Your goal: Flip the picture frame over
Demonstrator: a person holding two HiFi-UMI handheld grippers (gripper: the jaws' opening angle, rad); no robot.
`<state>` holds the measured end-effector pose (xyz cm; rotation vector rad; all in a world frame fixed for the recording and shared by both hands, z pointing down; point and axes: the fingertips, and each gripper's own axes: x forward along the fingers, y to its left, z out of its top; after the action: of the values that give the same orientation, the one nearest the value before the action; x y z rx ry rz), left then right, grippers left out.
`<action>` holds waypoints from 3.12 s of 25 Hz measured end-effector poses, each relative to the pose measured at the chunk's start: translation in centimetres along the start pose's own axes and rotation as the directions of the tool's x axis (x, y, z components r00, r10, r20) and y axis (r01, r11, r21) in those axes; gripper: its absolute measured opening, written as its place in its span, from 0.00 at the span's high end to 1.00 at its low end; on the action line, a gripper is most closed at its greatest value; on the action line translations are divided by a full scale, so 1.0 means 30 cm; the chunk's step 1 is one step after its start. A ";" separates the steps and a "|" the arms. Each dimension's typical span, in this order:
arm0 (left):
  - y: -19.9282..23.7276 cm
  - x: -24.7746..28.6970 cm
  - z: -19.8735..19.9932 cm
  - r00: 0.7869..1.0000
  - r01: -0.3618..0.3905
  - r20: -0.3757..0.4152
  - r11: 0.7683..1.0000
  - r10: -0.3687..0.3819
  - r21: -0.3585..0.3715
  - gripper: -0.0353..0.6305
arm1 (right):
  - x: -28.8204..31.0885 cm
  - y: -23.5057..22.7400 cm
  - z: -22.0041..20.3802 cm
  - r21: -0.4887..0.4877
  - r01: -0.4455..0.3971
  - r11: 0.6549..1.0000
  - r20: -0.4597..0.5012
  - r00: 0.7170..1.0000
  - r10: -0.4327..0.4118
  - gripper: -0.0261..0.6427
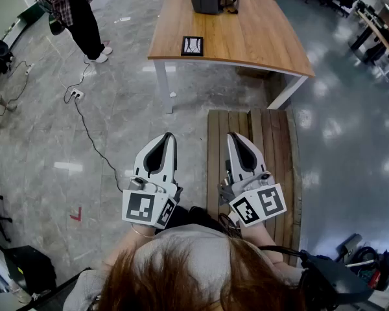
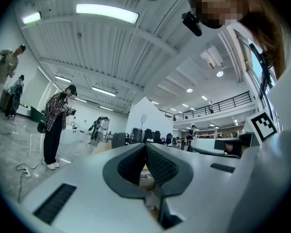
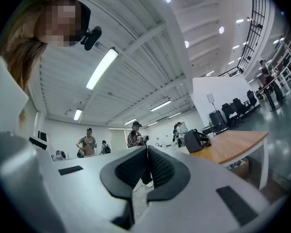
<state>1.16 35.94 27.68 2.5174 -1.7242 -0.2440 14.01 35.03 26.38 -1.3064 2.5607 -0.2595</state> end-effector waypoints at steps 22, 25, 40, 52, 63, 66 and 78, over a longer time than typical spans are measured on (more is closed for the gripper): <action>0.488 0.769 -0.066 0.999 0.036 0.006 0.999 -0.036 0.014 0.94 | 0.826 -0.349 -0.093 -0.107 0.012 0.994 -0.013 1.000 -0.013 0.94; 0.581 0.942 -0.035 0.996 0.084 -0.004 0.996 -0.084 0.026 0.94 | 1.016 -0.404 -0.051 -0.110 0.025 0.994 0.012 1.000 -0.023 0.94; 0.740 1.255 -0.056 0.996 0.077 -0.041 0.997 -0.077 -0.014 0.94 | 1.334 -0.606 -0.144 -0.052 0.011 0.999 -0.098 0.995 -0.016 0.94; 0.802 1.304 -0.167 0.992 0.037 -0.118 0.999 -0.040 -0.030 0.94 | 1.470 -0.824 -0.435 -0.233 0.071 0.970 -0.355 0.922 -0.153 0.93; 0.862 1.316 -0.233 0.986 0.017 -0.165 0.999 -0.025 -0.045 0.94 | 1.521 -0.939 -0.713 -0.310 0.179 0.934 -0.453 0.835 -0.311 0.65; 0.877 1.313 -0.250 0.983 0.019 -0.180 0.999 -0.028 -0.048 0.94 | 1.518 -1.011 -0.776 -0.222 0.299 0.928 -0.458 0.808 -0.370 0.65; 0.900 1.313 -0.290 0.976 0.041 -0.211 0.998 -0.052 -0.056 0.94 | 1.476 -1.118 -0.997 0.631 0.633 0.448 -0.515 0.774 -0.369 0.65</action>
<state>-8.18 -10.75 37.09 2.4475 -1.5606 -0.0202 5.68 -19.17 57.58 -1.6494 1.6864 -1.6231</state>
